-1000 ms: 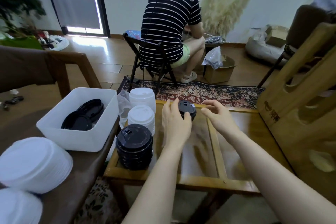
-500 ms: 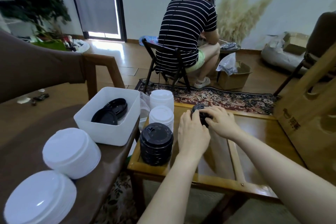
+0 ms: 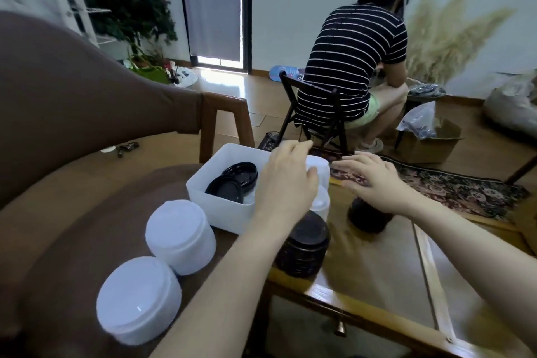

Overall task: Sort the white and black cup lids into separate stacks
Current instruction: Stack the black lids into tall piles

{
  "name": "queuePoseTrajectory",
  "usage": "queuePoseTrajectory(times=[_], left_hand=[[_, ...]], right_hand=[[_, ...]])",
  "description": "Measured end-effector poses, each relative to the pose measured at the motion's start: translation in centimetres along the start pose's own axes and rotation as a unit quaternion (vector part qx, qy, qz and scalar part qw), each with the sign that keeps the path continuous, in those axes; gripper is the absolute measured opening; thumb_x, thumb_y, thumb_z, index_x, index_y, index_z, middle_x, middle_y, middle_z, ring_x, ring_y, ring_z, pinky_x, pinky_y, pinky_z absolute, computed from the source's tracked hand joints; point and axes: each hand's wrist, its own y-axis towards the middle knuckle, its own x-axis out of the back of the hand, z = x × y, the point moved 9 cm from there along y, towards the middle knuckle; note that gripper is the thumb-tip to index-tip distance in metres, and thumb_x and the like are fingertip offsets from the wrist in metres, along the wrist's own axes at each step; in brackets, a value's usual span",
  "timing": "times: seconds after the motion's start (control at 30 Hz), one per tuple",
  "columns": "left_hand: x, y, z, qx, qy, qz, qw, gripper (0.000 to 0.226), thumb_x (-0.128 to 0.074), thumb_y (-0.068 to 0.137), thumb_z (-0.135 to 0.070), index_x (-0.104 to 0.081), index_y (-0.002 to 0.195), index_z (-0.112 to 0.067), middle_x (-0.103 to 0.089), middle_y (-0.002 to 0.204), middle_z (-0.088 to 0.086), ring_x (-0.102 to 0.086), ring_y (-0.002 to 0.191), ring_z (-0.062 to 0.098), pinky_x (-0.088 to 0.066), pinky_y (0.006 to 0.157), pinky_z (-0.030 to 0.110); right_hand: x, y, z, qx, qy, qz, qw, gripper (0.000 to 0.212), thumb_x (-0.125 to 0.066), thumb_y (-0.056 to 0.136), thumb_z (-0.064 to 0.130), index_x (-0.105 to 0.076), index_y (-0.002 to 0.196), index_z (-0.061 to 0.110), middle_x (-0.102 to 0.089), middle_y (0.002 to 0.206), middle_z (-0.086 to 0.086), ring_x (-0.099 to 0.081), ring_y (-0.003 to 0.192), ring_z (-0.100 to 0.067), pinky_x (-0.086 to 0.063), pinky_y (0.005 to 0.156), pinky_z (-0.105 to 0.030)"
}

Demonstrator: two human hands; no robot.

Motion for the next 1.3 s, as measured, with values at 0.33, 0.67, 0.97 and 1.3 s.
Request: queuePoseTrajectory(times=[0.33, 0.67, 0.97, 1.3], left_hand=[[7.0, 2.7, 10.0, 0.076, 0.12, 0.107, 0.984, 0.047, -0.064, 0.095, -0.022, -0.054, 0.14, -0.023, -0.059, 0.139, -0.002, -0.056, 0.124, 0.016, -0.048, 0.103, 0.038], [3.4, 5.0, 14.4, -0.007, 0.213, 0.219, 0.952, 0.042, -0.065, 0.094, -0.029, -0.059, 0.135, -0.029, -0.061, 0.136, -0.008, -0.05, 0.129, 0.015, -0.032, 0.112, 0.036], [0.4, 5.3, 17.5, 0.013, 0.196, 0.251, 0.948, 0.031, -0.062, 0.096, -0.032, -0.065, 0.127, -0.033, -0.068, 0.122, -0.01, -0.048, 0.12, 0.015, -0.013, 0.11, 0.035], [1.5, 5.3, 17.1, 0.015, 0.163, 0.193, 0.968, 0.02, -0.058, 0.099, -0.022, -0.073, 0.112, -0.026, -0.071, 0.116, -0.008, -0.052, 0.122, 0.015, -0.012, 0.117, 0.032]], right_hand=[[-0.3, 3.8, 11.2, 0.157, 0.117, 0.041, 0.98, 0.044, -0.061, 0.094, 0.03, -0.05, 0.137, 0.033, -0.052, 0.134, 0.01, -0.036, 0.132, -0.015, -0.028, 0.111, -0.049], [-3.3, 8.4, 14.1, 0.182, 0.111, 0.086, 0.973, 0.031, -0.062, 0.094, 0.022, -0.064, 0.124, 0.026, -0.066, 0.12, 0.009, -0.059, 0.106, -0.003, -0.048, 0.096, -0.03], [-7.3, 10.8, 15.2, 0.153, 0.071, 0.206, 0.964, 0.031, -0.052, 0.099, 0.017, -0.063, 0.125, 0.03, -0.057, 0.091, 0.024, -0.054, 0.079, 0.005, -0.038, 0.077, -0.014], [-7.4, 10.6, 14.7, 0.139, 0.101, 0.228, 0.959, 0.044, -0.046, 0.092, -0.002, -0.064, 0.123, 0.023, -0.063, 0.116, 0.009, -0.057, 0.106, -0.006, -0.044, 0.091, -0.019]])
